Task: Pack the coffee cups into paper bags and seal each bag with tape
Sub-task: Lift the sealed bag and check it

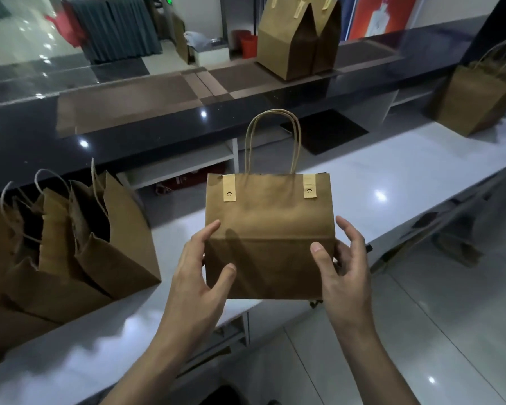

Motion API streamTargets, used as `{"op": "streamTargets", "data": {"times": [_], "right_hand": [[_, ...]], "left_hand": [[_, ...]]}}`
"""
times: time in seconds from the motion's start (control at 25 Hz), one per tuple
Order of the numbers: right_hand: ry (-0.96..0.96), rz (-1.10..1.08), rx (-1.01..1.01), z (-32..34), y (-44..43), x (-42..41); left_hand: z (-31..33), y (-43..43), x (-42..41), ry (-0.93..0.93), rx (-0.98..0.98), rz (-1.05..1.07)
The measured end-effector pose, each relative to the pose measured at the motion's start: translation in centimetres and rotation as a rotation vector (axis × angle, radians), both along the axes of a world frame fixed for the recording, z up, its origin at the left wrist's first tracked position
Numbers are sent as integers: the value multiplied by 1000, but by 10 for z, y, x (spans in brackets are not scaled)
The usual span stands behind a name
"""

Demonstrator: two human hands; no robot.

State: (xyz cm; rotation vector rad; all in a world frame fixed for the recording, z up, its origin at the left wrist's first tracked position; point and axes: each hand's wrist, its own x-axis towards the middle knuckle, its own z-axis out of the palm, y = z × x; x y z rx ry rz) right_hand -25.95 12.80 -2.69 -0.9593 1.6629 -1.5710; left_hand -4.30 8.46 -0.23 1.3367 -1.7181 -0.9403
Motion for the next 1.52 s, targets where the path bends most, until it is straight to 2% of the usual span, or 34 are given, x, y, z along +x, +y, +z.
{"op": "streamTargets", "data": {"times": [0.36,0.68,0.96,1.12,1.28,1.52], "right_hand": [[52,62,-136,35,-109,-10],[22,26,-291,80,-194,-24],[-21,103,-367,102,-270,-55],[-29,161,-401,106,-317,-78],[-47,220,-416,102,-360,-93],[-70,298,-370,80,-397,-105]], "left_hand": [[32,-110,-13,0,-115,88],[77,-205,-35,13,-240,78],[101,-280,-68,-36,-343,123],[100,-331,-94,-52,-337,188],[93,-385,-113,-90,-253,217],[79,-444,-134,-93,-219,228]]}}
